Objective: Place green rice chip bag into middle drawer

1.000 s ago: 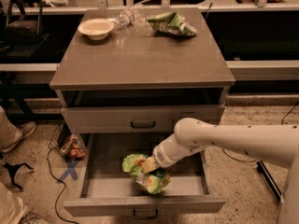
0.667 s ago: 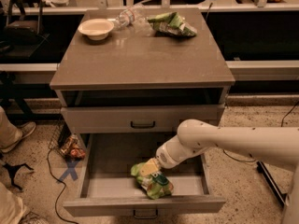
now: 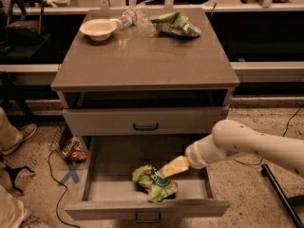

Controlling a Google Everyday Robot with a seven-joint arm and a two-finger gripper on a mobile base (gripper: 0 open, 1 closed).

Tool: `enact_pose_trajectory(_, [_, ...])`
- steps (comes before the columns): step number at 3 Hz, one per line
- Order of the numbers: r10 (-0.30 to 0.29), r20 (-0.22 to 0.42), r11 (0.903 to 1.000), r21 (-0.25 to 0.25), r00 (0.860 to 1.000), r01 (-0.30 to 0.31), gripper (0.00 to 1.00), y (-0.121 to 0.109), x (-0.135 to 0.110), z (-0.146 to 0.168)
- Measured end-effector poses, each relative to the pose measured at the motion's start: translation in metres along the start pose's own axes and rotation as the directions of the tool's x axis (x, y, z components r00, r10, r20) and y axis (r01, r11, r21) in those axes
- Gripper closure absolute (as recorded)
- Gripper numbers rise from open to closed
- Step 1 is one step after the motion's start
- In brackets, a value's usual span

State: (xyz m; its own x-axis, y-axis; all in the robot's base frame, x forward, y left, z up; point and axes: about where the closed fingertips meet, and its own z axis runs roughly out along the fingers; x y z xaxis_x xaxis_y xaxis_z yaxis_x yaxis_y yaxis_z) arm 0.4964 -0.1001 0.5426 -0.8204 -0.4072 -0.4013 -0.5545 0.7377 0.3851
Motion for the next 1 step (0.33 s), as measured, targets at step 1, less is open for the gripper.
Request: enact_pose_trajectory(1, [0.052,0.033,0.9979,0.038,0.998,-0.053,0.00,-0.0305,0.0185,-0.0353])
